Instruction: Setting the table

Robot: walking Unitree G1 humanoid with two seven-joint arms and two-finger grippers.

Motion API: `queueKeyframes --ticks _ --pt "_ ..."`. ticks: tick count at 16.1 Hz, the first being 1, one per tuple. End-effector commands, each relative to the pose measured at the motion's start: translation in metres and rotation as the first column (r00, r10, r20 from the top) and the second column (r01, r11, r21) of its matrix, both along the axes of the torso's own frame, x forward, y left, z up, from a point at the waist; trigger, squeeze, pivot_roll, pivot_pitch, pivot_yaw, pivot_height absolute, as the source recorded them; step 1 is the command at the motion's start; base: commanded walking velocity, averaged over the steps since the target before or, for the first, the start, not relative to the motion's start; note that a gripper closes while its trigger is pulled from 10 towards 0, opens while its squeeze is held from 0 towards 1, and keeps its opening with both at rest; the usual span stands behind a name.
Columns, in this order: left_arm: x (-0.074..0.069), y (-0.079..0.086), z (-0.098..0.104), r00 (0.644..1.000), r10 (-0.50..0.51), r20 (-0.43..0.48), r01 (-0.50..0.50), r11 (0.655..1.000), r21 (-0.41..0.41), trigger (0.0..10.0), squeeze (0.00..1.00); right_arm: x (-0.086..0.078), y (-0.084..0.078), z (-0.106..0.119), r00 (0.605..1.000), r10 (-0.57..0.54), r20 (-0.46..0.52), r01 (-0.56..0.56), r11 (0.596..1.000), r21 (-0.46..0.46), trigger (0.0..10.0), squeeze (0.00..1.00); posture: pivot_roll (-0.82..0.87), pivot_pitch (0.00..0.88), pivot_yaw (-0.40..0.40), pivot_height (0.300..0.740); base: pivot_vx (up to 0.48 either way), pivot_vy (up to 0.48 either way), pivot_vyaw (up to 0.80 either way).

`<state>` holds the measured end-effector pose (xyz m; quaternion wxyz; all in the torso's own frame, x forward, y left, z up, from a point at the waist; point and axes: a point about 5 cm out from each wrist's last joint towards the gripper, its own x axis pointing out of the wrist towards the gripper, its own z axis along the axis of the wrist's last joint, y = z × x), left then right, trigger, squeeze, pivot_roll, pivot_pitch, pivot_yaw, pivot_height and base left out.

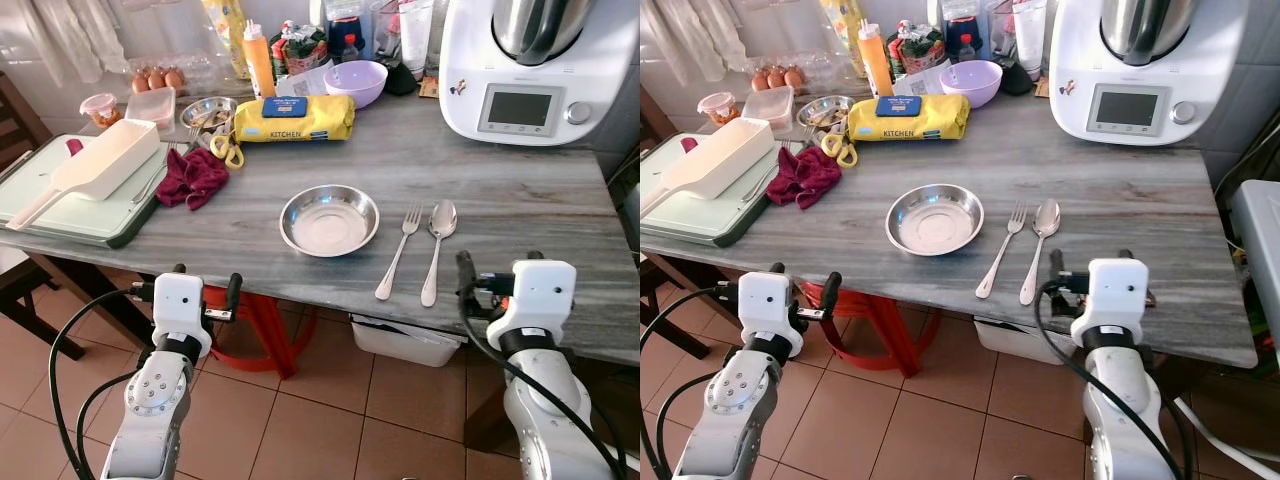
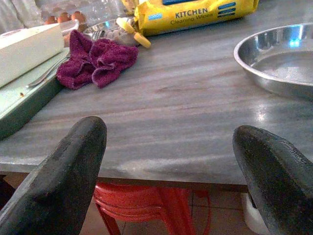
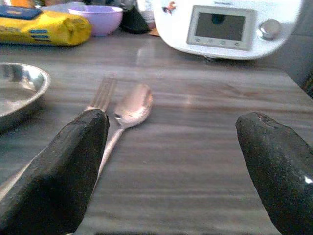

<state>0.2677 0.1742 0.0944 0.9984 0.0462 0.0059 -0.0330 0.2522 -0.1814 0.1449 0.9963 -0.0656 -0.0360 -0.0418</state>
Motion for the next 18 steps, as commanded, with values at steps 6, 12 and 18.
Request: queueKeyframes --ticks 6,12,18 --pt "-0.0038 0.0026 -0.0009 1.000 0.019 -0.009 -0.019 1.000 -0.002 10.0 0.00 -0.0017 0.0075 0.0055 0.999 0.038 0.028 -0.039 0.999 0.006 10.0 0.00 -0.13 0.084 0.114 0.740 0.000 0.000 -0.48" --pt "-0.0025 -0.0021 -0.0003 1.000 0.021 -0.015 -0.021 1.000 0.004 10.0 0.00 0.0029 0.0120 0.0070 0.998 0.059 0.038 -0.059 0.998 0.002 10.0 0.00 -0.12 0.088 0.114 0.740 0.000 0.000 -0.26" --pt "-0.0006 -0.0024 0.0016 1.000 0.016 -0.024 -0.016 1.000 0.021 10.0 0.00 0.0026 0.0145 0.0034 0.998 0.062 0.027 -0.062 0.998 0.018 10.0 0.00 -0.11 0.087 0.122 0.740 0.000 0.000 0.00"
